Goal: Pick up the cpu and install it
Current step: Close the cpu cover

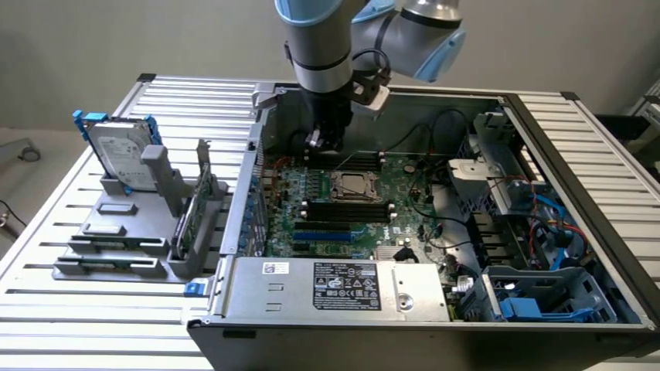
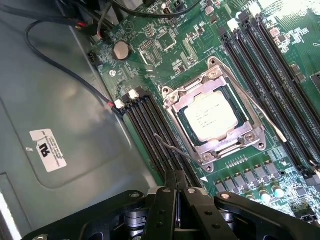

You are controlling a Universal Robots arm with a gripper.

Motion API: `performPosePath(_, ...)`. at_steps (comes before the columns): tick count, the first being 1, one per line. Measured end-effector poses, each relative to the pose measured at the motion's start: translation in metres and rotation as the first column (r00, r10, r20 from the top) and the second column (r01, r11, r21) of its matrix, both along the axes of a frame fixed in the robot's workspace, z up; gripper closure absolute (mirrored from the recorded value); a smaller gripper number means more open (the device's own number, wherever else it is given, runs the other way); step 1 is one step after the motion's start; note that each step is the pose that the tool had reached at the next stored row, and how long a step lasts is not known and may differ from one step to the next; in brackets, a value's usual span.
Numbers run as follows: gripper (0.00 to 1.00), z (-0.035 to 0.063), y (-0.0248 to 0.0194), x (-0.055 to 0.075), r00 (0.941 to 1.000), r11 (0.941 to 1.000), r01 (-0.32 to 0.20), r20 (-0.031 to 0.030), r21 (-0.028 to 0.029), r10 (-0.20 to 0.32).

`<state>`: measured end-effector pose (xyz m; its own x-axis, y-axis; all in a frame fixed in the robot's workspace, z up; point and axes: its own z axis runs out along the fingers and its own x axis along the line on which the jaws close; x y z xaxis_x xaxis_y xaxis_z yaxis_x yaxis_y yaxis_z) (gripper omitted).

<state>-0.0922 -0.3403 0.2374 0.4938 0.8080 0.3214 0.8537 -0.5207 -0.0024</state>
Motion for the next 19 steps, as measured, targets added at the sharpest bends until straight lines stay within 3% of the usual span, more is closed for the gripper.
performPosePath(10,0.89,-0.0181,0.0009,0.000,0.9990,0.9990,0.045,0.0001,-0.0013,-0.045)
performPosePath(15,0.89,-0.0242,0.0014,0.000,0.9974,0.9974,0.071,0.0005,-0.0098,-0.071)
performPosePath(19,0.89,-0.0278,0.0022,0.000,0.9957,0.9956,0.093,-0.0009,-0.0122,-0.093)
